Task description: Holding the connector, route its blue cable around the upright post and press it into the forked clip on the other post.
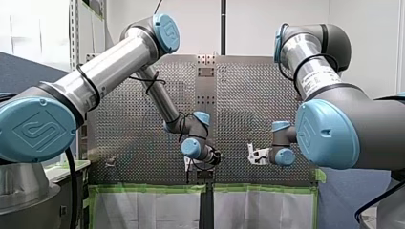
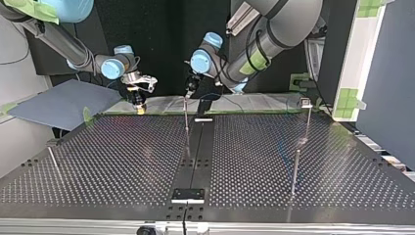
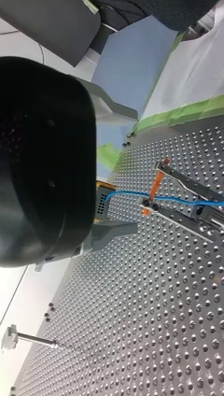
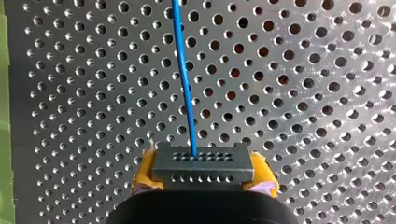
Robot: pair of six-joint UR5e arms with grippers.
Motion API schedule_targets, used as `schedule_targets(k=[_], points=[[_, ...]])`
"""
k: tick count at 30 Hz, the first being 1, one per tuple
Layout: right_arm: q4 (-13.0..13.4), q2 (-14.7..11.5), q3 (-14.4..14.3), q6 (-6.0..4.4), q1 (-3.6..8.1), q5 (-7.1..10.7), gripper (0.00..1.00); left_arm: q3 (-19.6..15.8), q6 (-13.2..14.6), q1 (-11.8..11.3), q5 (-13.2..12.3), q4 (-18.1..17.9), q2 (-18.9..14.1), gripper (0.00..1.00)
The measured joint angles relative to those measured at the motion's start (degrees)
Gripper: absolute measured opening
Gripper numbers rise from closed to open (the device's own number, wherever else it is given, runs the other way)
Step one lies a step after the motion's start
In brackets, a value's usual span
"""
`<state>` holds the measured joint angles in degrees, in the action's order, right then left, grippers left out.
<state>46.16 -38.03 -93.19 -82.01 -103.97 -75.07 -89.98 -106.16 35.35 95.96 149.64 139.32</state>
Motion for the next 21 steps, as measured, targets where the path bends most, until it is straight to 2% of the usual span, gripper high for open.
schedule_targets(k=[8, 13, 17, 21], points=[[-0.12, 0.0, 0.04, 0.0, 0.01, 0.0, 0.0, -1.14, 1.59, 0.59, 2.07, 1.09, -1.19, 1.0], [-0.44, 0.0, 0.05, 0.0, 0.03, 0.0, 0.0, -3.42, 3.39, 1.81, 4.45, -0.59, -3.45, 1.0], [-0.52, 0.0, 0.05, 0.0, 0.03, 0.0, 0.0, -5.22, 3.0, 3.34, 6.25, -2.32, -5.24, 1.0], [-0.6, 0.0, 0.05, 0.0, 0.04, 0.0, 0.0, -7.06, 1.44, 5.14, 8.1, -4.16, -7.08, 1.0]])
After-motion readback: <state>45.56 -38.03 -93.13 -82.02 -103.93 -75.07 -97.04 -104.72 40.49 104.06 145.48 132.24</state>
